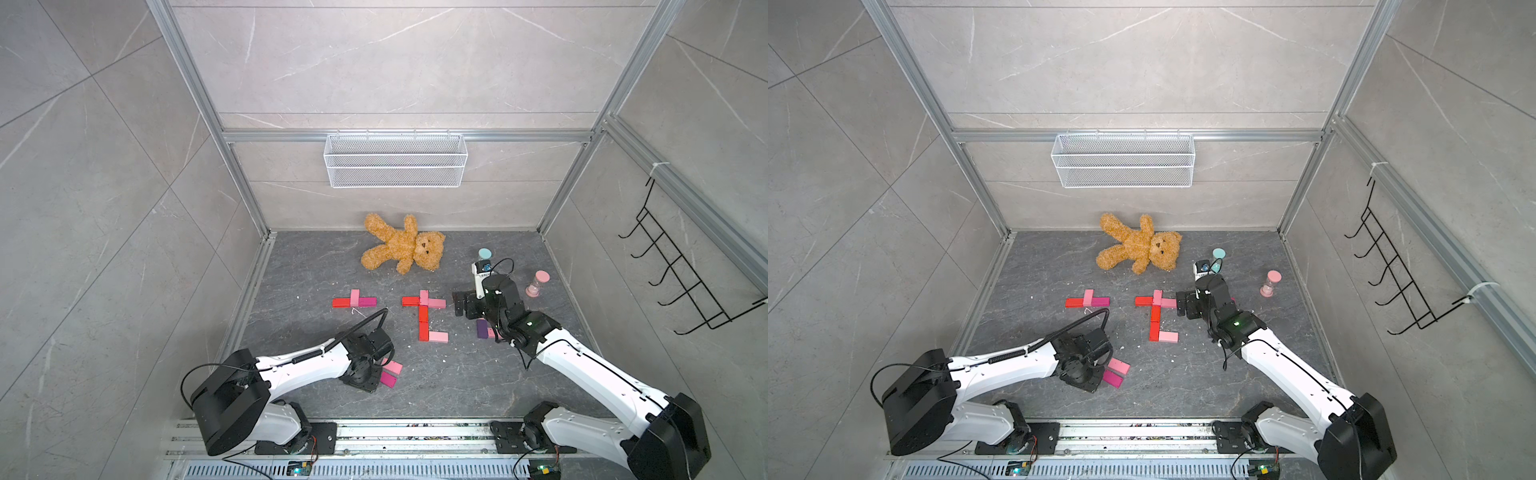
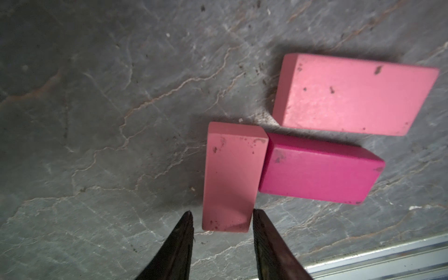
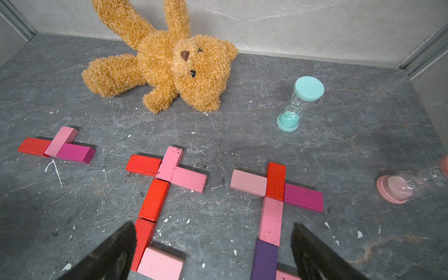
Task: Assemble the letter t with building blocks
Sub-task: Pick up the building block from the center of the board.
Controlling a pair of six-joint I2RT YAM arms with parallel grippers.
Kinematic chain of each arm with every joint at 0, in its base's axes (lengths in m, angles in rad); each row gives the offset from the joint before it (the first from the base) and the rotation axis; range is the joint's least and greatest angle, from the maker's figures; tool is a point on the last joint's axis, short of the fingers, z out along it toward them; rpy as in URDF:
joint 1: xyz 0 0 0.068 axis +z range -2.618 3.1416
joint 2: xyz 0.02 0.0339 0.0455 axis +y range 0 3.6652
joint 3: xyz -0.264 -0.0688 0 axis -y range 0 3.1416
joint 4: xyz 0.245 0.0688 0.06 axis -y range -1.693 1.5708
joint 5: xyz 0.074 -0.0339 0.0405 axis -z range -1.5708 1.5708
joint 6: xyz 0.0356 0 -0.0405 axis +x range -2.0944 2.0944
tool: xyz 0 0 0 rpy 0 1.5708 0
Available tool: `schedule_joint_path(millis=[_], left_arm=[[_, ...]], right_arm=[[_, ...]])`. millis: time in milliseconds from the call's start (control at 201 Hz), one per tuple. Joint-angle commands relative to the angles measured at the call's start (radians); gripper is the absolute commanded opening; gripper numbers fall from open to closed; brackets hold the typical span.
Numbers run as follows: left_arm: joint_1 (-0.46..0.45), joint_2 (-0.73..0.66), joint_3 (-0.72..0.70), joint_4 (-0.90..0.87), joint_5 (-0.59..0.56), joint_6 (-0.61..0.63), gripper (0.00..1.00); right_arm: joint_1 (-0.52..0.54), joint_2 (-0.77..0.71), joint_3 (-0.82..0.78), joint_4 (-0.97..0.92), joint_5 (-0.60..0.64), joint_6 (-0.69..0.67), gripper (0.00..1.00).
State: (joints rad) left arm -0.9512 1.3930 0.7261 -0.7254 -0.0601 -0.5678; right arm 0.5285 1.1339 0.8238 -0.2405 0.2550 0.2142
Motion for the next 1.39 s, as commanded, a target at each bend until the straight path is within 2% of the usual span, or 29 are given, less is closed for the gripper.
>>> schedule_joint_path(millis=[0,264,503,687,767,886,946,1041,1076,1210,1389], left_arm=[[-0.004,0.026,0.041,-0.001,-0.017,0.029,0.45],[-0.001,0.100,0.067,0.029,-0.023,0.049,0.43],[0.030,0.093,0.078,0.029,-0.030,0.082,0.29],[0.092,0.052,0.128,-0.017,-0.038,0.169,0.22],[0.141,0.026,0.157,-0.018,-0.008,0.219,0.20],[0.203,-0.002,0.220,-0.010,0.040,0.340,0.20],[0.225,-0.003,0.258,-0.010,0.078,0.440,0.20],[0.242,0.008,0.302,-0.036,0.048,0.637,0.20],[0.269,0.013,0.312,-0.044,0.049,0.696,0.20],[0.406,0.019,0.328,-0.052,0.173,0.898,0.21],[0.490,0.058,0.350,-0.067,0.185,1.111,0.21]], right_arm=[[-0.002,-0.027,-0.019,0.007,0.010,0.002,1.00],[-0.002,-0.035,-0.023,0.001,0.025,-0.004,1.00],[-0.002,-0.034,-0.026,-0.005,0.039,-0.010,1.00],[-0.001,-0.038,-0.032,-0.005,0.032,-0.018,1.00],[-0.003,-0.042,-0.032,-0.002,0.026,-0.019,1.00],[-0.003,-0.038,-0.030,-0.006,0.024,-0.024,1.00],[-0.002,-0.036,-0.026,-0.010,0.024,-0.030,1.00],[-0.002,-0.040,-0.025,-0.017,0.023,-0.037,1.00],[-0.002,-0.042,-0.026,-0.018,0.020,-0.039,1.00],[-0.003,-0.050,-0.036,-0.019,0.000,-0.049,1.00],[-0.002,-0.057,-0.040,-0.016,0.000,-0.048,1.00]])
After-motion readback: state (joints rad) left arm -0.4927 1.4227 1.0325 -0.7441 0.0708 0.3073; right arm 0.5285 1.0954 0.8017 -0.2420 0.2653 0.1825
